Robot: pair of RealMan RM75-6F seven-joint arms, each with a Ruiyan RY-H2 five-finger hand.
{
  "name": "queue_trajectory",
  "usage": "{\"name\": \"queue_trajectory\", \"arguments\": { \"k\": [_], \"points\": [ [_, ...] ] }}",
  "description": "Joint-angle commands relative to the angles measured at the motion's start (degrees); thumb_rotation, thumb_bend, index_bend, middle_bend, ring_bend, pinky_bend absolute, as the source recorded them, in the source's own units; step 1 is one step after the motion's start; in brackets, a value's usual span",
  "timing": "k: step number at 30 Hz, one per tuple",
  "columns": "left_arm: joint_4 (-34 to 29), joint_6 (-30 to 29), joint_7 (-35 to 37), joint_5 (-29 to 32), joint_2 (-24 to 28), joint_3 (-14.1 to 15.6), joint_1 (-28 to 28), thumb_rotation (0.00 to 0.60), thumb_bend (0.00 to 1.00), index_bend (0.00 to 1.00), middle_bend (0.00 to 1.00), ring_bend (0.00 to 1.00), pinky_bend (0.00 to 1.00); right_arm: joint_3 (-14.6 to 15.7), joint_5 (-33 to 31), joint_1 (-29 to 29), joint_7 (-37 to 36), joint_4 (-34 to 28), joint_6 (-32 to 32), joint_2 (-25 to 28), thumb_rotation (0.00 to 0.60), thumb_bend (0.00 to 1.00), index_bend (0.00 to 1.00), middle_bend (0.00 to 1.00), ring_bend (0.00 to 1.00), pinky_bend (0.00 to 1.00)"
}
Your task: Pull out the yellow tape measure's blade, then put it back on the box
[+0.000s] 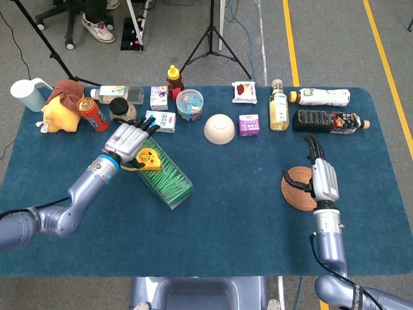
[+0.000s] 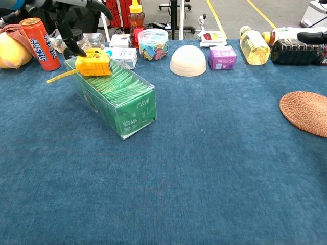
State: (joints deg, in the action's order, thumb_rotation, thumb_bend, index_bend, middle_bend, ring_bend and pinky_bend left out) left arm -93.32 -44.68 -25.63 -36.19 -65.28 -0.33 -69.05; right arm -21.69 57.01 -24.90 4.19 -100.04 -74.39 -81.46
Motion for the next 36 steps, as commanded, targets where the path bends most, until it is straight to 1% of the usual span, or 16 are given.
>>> {"name": "queue_trajectory", "arguments": {
  "k": [1, 3, 5, 6, 8, 10, 12, 13, 17, 21, 26, 36],
  "points": [
    [-2.36, -7.47, 3.94, -5.01, 1.52, -1.61, 5.03, 0.6, 0.16, 0.08, 0.0, 0.0, 0.14, 0.54, 0.75, -0.12, 1.3, 0.71, -0.2, 0.51, 0.5, 0.33, 0.0, 0.06, 0.08, 0.23],
    [-3.02, -12.07, 5.81, -8.13, 1.91, -1.9, 8.05, 0.6, 0.16, 0.14, 0.01, 0.0, 0.17, 0.98, 1.64, -0.25, 2.7, 1.64, -0.88, 0.53, 0.501, 0.33, 0.03, 0.09, 0.09, 0.23],
    [-3.63, -18.13, 7.84, -11.01, 2.07, -2.12, 11.81, 0.6, 0.18, 0.21, 0.05, 0.01, 0.23, 1.57, 2.59, -0.3, 4.02, 2.58, -1.4, 0.65, 0.5, 0.33, 0.09, 0.11, 0.11, 0.23],
    [-4.11, -21.71, 9.05, -12.78, 2.0, -2.07, 14.04, 0.6, 0.19, 0.27, 0.1, 0.03, 0.27, 1.99, 3.11, -0.32, 4.82, 3.16, -1.59, 0.75, 0.5, 0.33, 0.12, 0.12, 0.11, 0.24],
    [-4.91, -28.94, 13.07, -16.6, 1.85, -1.78, 19.64, 0.6, 0.21, 0.39, 0.2, 0.11, 0.35, 3.38, 3.97, -0.23, 6.94, 4.62, -1.36, 1.4, 0.501, 0.33, 0.21, 0.14, 0.14, 0.24],
    [-4.56, -32.7, 16.01, -19.54, 1.33, -1.15, 23.32, 0.6, 0.24, 0.47, 0.3, 0.19, 0.4, 4.02, 4.1, -0.04, 7.49, 5.35, -0.9, 2.0, 0.502, 0.33, 0.27, 0.16, 0.16, 0.25],
    [-4.05, -35.69, 18.53, -21.72, 1.43, 0.73, 27.92, 0.6, 0.25, 0.51, 0.36, 0.24, 0.44, 4.98, 4.43, 0.49, 7.7, 6.7, -0.73, 2.37, 0.503, 0.33, 0.32, 0.2, 0.19, 0.27],
    [-3.65, -36.95, 19.21, -22.61, 1.47, 1.49, 29.73, 0.6, 0.26, 0.53, 0.37, 0.26, 0.45, 5.4, 4.66, 0.8, 7.63, 7.17, -0.77, 2.5, 0.503, 0.34, 0.33, 0.21, 0.2, 0.28],
    [-1.46, -41.95, 21.33, -25.05, 1.27, 4.01, 36.88, 0.6, 0.26, 0.55, 0.39, 0.28, 0.45, 7.18, 6.41, 1.96, 6.76, 8.78, -0.93, 2.95, 0.503, 0.35, 0.42, 0.27, 0.26, 0.32],
    [-0.37, -46.69, 25.24, -25.68, 2.02, 5.21, 44.43, 0.6, 0.26, 0.56, 0.41, 0.29, 0.45, 9.08, 8.58, 3.72, 6.87, 9.18, -2.58, 3.66, 0.5, 0.36, 0.47, 0.29, 0.28, 0.34],
    [0.01, -49.12, 27.06, -27.28, 2.28, 5.79, 49.68, 0.6, 0.26, 0.56, 0.41, 0.29, 0.45, 10.34, 9.84, 5.48, 8.08, 8.16, -4.63, 4.47, 0.504, 0.36, 0.5, 0.3, 0.29, 0.35],
    [-0.9, -51.17, 26.02, -30.88, 2.07, 7.16, 56.57, 0.6, 0.26, 0.56, 0.41, 0.29, 0.42, 12.97, 11.59, 9.99, 9.17, 4.61, -9.16, 5.73, 0.502, 0.36, 0.5, 0.31, 0.29, 0.33]
  ]
}}
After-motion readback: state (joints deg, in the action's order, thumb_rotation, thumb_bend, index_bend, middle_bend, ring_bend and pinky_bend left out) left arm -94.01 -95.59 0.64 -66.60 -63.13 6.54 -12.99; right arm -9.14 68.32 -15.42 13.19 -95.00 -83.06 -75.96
